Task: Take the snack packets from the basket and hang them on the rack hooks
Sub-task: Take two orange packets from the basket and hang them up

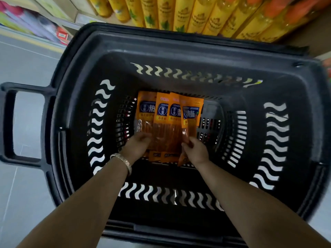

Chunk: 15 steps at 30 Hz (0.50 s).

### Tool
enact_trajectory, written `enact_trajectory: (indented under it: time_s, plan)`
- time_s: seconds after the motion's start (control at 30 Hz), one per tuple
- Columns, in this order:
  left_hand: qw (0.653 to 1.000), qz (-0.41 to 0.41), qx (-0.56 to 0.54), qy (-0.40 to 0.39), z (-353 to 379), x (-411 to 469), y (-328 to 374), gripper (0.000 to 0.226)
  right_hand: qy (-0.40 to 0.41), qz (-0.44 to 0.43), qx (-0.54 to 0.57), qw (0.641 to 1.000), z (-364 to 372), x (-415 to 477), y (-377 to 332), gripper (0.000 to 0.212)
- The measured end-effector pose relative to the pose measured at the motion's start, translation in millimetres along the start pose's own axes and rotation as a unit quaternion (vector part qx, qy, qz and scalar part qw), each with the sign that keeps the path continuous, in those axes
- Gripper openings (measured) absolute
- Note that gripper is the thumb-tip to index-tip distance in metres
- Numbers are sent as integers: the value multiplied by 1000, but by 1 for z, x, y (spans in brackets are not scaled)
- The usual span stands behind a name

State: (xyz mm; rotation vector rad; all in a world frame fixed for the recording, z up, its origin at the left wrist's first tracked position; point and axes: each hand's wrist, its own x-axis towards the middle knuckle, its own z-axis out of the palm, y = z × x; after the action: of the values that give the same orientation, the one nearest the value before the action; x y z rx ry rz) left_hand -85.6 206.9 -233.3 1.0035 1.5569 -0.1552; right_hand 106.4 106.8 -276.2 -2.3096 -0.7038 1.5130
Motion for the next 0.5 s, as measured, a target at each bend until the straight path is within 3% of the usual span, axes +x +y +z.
enact_trajectory:
  time_s: [0.07,0.13,0.2,0.33,0.43,0.5]
  plan:
    - [999,9,-7,-42,4,-7,12,9,-23,-31,-12,999,-9,-10,-9,21]
    - [996,5,-33,-84,10,-15,23,28,-50,-78,-23,995,-13,-22,-21,26]
    - [993,32,-48,-102,16,-22,34,25,-85,-123,-23,989,-11,-33,-35,29]
    - [994,65,-79,-44,18,-29,43,22,-166,-166,-20,972,-4,-44,-51,32]
    - [993,48,-109,15,11,-32,36,11,-222,-104,41,969,-10,-42,-48,43]
    - [992,26,-111,59,2,-31,32,13,-193,-63,65,977,-17,-33,-38,32]
